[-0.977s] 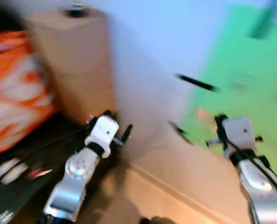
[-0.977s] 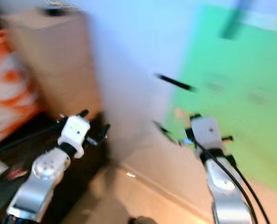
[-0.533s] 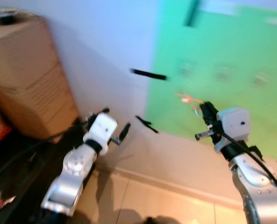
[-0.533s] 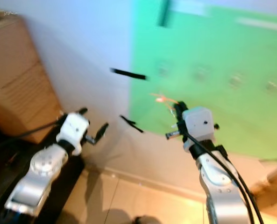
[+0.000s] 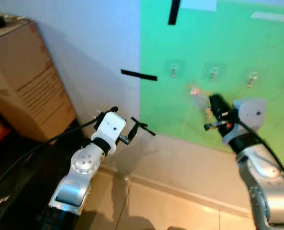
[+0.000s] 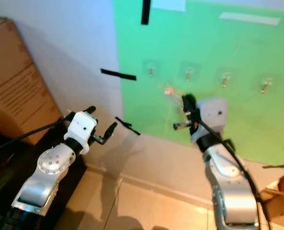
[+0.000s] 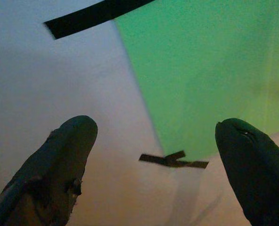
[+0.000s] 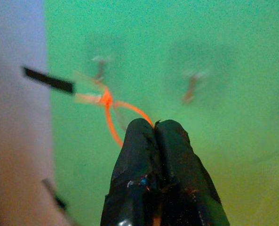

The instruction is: Hang keys on a hook

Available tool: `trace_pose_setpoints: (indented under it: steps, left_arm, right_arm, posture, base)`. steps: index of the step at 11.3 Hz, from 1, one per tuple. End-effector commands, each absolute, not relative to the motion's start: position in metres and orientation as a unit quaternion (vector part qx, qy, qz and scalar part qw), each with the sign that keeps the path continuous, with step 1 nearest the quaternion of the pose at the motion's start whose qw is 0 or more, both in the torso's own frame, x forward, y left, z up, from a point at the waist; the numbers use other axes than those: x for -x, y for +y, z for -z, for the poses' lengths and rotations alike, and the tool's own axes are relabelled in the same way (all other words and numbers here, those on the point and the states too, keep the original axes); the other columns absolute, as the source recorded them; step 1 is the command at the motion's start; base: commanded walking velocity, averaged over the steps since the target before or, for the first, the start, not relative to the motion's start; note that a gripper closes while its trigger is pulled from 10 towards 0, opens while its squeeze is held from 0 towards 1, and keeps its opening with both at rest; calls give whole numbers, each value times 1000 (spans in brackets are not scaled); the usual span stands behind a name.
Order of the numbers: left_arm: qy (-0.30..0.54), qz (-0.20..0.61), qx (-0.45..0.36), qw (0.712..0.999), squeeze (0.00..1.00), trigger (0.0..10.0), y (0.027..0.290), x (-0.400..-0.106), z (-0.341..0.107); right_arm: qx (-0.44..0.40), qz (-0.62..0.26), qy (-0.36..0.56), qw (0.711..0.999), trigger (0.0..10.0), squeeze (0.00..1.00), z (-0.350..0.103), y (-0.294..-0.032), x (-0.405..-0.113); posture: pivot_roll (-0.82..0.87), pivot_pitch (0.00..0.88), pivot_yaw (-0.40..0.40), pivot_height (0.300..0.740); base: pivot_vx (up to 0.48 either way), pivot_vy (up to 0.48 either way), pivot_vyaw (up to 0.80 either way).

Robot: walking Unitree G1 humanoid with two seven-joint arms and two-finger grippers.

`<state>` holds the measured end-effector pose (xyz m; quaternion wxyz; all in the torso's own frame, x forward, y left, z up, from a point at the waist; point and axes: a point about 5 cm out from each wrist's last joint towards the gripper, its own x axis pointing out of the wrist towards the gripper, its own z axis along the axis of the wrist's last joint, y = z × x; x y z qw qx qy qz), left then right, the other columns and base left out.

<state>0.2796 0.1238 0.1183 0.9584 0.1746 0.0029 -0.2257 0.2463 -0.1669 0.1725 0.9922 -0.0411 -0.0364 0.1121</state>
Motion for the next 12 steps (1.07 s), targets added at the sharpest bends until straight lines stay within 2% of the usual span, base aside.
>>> trace_pose_setpoints:
  steps: [1,6,8,11,12]
  left_arm:
    - [-4,212,-177,961,0,10000,131,-282,-124]
    - [-14,220,-155,963,0,10000,128,-283,-129]
    - [-10,227,-152,962,0,10000,128,-282,-129]
    - [-9,232,-151,961,0,10000,128,-281,-129]
    - [-9,233,-150,961,0,10000,128,-281,-130]
  right_arm:
    - [29,-144,-24,989,10000,0,-168,-157,-245]
    - [28,-173,-35,984,10000,0,-175,-147,-246]
    - [25,-161,-33,986,10000,0,-173,-146,-246]
    - [37,-162,-45,985,10000,0,-178,-150,-248]
    - [32,-144,-56,987,10000,0,-184,-157,-251]
  posture:
    - [-149,0,36,740]
    - [-149,0,42,740]
    - [-142,0,43,740]
    - [-142,0,42,740]
    - [-142,0,38,740]
  base:
    - [0,0,0]
    - [0,0,0]
    - [332,0,0]
    - [436,0,800]
    - [465,0,0]
